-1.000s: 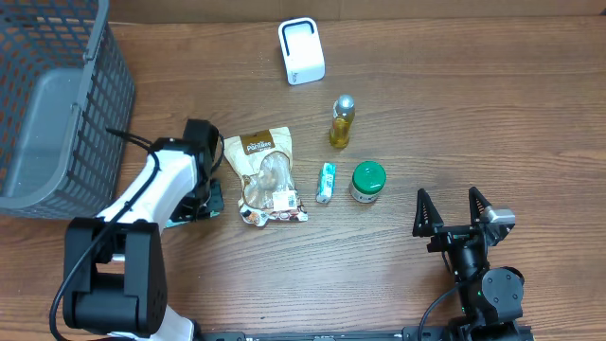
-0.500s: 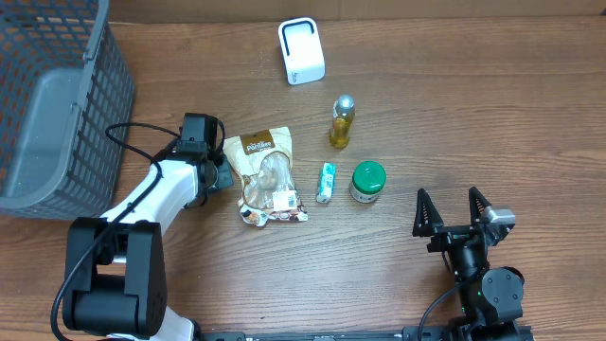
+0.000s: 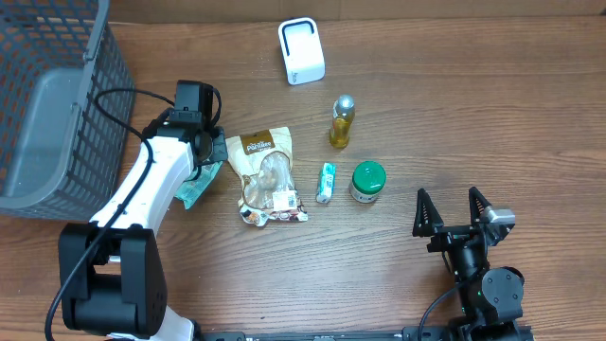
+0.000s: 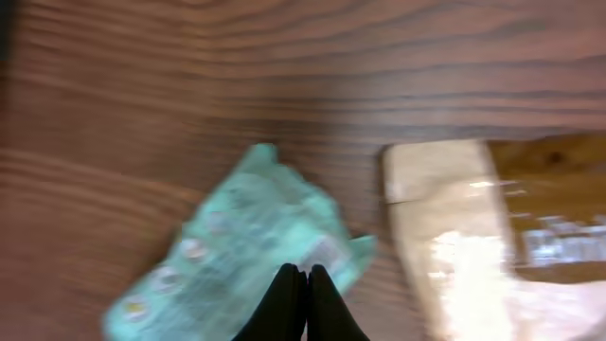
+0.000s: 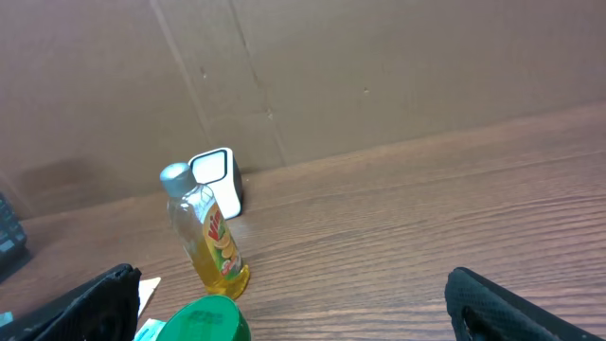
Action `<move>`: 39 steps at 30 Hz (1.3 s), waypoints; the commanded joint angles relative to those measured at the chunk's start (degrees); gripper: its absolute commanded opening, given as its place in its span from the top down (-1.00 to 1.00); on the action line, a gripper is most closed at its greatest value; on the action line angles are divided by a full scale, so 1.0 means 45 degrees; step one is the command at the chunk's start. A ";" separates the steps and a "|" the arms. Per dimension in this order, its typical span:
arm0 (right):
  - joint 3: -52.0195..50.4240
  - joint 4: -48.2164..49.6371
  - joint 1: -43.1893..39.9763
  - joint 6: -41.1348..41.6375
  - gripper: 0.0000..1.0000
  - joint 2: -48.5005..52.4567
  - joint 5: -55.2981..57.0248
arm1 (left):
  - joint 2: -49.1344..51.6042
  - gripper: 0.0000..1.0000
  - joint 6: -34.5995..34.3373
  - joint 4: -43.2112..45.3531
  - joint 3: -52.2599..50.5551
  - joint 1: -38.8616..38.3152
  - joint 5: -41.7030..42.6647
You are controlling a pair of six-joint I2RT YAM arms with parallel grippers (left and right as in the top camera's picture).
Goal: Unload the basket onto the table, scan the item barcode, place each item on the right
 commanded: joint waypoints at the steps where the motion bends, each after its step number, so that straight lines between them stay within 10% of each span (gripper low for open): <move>1: -0.0136 0.0034 -0.0044 -0.0053 -1.00 -0.0126 -0.0073 | 0.0068 0.92 0.0481 -0.0471 0.0112 0.0189 -0.1603; 11: -0.0136 0.0034 -0.0044 -0.0053 -1.00 -0.0126 -0.0073 | 0.0223 0.92 -0.0214 -0.2939 -0.0272 0.0340 -0.0835; 24: -0.0136 0.0034 -0.0044 -0.0053 -1.00 -0.0126 -0.0073 | 0.0228 0.92 -0.0204 0.0039 -0.2302 0.0321 0.1078; 39: -0.0136 0.0034 -0.0044 -0.0053 -1.00 -0.0126 -0.0073 | 0.0199 0.92 -0.0097 -0.2608 0.1239 0.0423 -0.0053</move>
